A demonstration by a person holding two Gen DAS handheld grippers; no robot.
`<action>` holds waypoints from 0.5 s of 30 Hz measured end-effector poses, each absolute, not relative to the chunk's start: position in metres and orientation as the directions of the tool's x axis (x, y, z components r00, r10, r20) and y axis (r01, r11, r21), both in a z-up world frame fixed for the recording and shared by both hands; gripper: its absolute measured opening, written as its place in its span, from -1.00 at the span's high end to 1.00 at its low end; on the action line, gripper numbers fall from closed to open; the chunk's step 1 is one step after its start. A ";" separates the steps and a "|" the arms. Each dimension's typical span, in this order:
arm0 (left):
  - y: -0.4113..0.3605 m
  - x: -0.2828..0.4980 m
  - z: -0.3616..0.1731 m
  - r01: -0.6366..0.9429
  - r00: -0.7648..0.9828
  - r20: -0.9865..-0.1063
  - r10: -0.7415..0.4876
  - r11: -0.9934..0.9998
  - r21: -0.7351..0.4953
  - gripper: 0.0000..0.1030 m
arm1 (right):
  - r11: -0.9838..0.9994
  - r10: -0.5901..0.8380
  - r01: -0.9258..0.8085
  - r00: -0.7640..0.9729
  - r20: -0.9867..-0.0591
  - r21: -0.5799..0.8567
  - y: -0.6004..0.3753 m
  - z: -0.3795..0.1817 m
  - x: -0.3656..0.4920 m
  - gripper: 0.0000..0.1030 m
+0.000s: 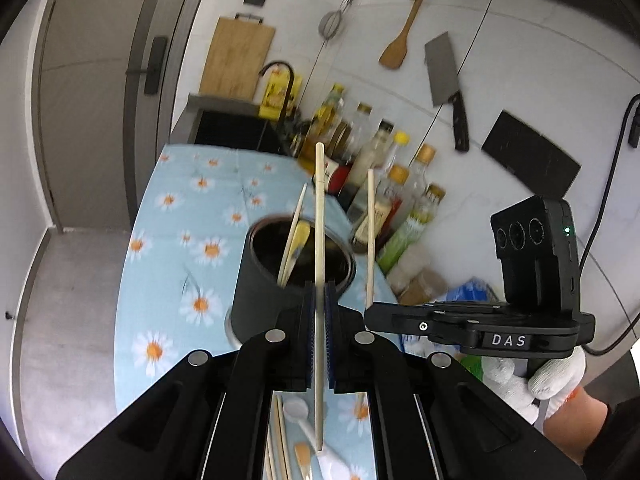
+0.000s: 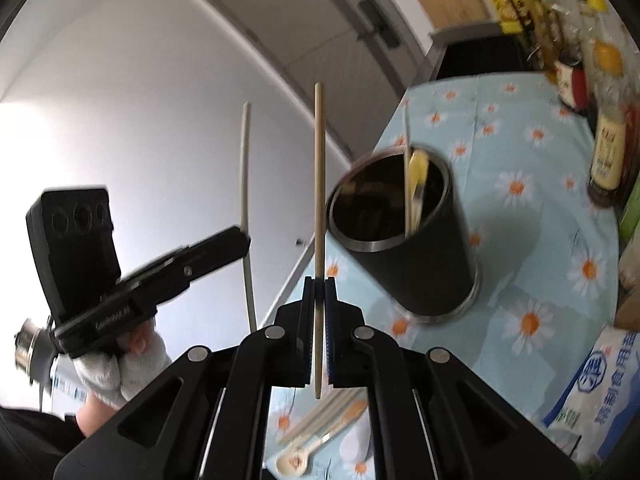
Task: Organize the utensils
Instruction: 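Carry both held chopsticks up toward the black holder opening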
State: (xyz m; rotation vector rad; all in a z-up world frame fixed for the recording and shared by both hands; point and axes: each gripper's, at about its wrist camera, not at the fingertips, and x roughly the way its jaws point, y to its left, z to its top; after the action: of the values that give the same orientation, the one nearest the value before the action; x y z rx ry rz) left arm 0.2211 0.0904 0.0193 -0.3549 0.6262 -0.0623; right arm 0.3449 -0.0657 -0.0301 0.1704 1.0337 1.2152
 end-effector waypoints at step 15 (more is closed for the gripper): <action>0.101 0.252 0.054 0.003 0.947 -0.301 -0.112 0.941 -0.339 0.93 | 0.458 0.876 -0.707 0.254 -0.410 0.539 -0.070 0.021 0.377 0.89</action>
State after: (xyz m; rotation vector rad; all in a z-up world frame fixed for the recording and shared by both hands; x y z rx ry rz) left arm 0.2524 0.1005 0.0540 -0.3423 0.3230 -0.0599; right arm 0.3770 -0.0696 0.0208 0.2661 0.7382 1.0923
